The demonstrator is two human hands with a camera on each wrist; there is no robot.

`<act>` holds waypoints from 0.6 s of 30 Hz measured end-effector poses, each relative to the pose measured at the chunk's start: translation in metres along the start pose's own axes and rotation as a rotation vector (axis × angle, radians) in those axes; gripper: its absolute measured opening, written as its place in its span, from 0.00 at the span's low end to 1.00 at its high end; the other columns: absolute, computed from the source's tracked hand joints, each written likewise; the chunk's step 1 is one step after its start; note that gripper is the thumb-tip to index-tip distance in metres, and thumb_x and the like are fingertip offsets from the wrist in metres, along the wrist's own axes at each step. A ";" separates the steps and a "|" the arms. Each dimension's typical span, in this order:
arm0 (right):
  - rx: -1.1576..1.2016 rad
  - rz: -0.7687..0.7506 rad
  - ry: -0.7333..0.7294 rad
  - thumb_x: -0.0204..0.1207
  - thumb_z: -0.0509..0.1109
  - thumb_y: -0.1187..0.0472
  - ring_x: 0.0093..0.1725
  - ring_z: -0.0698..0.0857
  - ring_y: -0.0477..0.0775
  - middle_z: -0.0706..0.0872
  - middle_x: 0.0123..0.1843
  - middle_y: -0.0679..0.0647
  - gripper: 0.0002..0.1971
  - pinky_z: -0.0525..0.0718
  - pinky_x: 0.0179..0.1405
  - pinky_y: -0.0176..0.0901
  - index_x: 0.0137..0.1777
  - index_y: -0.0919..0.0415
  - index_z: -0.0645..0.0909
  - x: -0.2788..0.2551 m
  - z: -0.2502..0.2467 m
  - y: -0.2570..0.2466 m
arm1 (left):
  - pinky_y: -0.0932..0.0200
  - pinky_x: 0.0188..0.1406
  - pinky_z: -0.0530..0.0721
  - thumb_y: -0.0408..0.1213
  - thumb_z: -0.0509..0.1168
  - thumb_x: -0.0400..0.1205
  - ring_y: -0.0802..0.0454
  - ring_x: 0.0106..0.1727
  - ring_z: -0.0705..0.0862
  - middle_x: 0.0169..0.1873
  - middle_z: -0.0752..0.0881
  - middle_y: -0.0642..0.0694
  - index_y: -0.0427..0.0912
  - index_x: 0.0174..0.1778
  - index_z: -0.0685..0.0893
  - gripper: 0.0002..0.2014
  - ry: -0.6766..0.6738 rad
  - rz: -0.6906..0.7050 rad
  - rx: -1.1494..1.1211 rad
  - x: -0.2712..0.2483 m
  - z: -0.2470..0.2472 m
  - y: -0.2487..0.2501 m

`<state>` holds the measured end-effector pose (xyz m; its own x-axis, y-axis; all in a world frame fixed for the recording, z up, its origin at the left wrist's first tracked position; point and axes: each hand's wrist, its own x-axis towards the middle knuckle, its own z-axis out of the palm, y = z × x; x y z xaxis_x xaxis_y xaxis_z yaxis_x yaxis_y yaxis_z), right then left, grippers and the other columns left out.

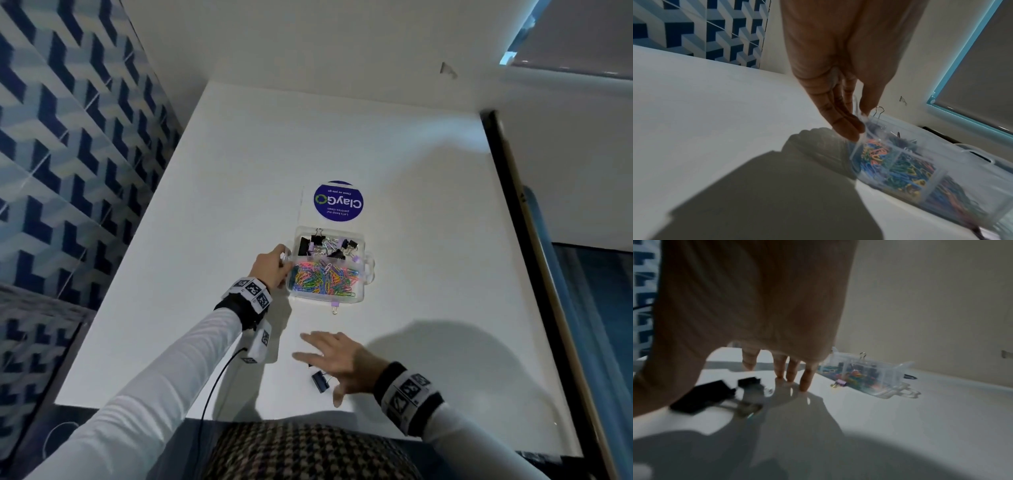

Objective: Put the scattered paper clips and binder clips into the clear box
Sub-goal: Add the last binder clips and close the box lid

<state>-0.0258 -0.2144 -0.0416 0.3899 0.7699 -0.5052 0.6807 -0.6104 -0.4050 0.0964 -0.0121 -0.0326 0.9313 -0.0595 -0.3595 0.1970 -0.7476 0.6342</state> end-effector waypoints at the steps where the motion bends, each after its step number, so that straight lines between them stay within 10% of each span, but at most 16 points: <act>1: -0.062 0.027 -0.062 0.63 0.29 0.23 0.72 0.75 0.62 0.72 0.76 0.62 0.49 0.79 0.60 0.48 0.75 0.52 0.64 -0.001 0.005 0.001 | 0.58 0.41 0.81 0.38 0.61 0.83 0.43 0.37 0.86 0.44 0.89 0.30 0.35 0.60 0.74 0.13 0.004 -0.004 -0.002 -0.002 0.001 -0.001; 2: -0.138 0.037 -0.068 0.64 0.27 0.25 0.69 0.78 0.60 0.75 0.74 0.61 0.48 0.81 0.56 0.45 0.73 0.51 0.67 0.000 0.011 0.002 | 0.59 0.41 0.80 0.38 0.61 0.83 0.43 0.38 0.86 0.44 0.89 0.30 0.36 0.60 0.75 0.13 0.007 -0.003 -0.002 -0.004 0.001 -0.001; 6: -0.198 -0.071 0.118 0.49 0.83 0.43 0.57 0.84 0.53 0.84 0.63 0.54 0.34 0.84 0.44 0.38 0.57 0.48 0.78 0.004 0.016 0.000 | 0.53 0.45 0.84 0.39 0.60 0.83 0.38 0.42 0.88 0.42 0.88 0.30 0.36 0.61 0.74 0.14 -0.008 -0.010 -0.019 -0.010 0.000 -0.003; 12: 0.126 0.033 0.272 0.68 0.73 0.59 0.55 0.70 0.54 0.74 0.58 0.58 0.18 0.81 0.37 0.52 0.54 0.60 0.72 -0.006 0.013 -0.007 | 0.48 0.55 0.83 0.42 0.61 0.82 0.40 0.49 0.84 0.54 0.83 0.34 0.36 0.66 0.72 0.19 0.102 0.017 0.014 -0.026 -0.008 -0.007; 15: 0.174 0.088 0.313 0.71 0.55 0.64 0.51 0.71 0.56 0.74 0.53 0.59 0.07 0.80 0.38 0.57 0.48 0.61 0.71 -0.009 0.017 -0.011 | 0.48 0.43 0.86 0.37 0.56 0.83 0.42 0.44 0.84 0.51 0.81 0.39 0.40 0.59 0.78 0.11 0.251 0.369 0.193 -0.056 -0.004 -0.002; 18: 0.112 0.069 0.368 0.72 0.46 0.64 0.45 0.70 0.55 0.76 0.46 0.59 0.10 0.76 0.39 0.50 0.43 0.60 0.69 -0.007 0.032 -0.009 | 0.56 0.32 0.85 0.38 0.51 0.79 0.46 0.40 0.86 0.45 0.85 0.45 0.45 0.51 0.82 0.14 0.072 0.661 0.450 -0.083 0.016 0.011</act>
<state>-0.0550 -0.2203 -0.0586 0.6424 0.7293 -0.2355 0.5811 -0.6638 -0.4708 0.0165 -0.0260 -0.0070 0.8323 -0.5522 0.0487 -0.5306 -0.7681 0.3585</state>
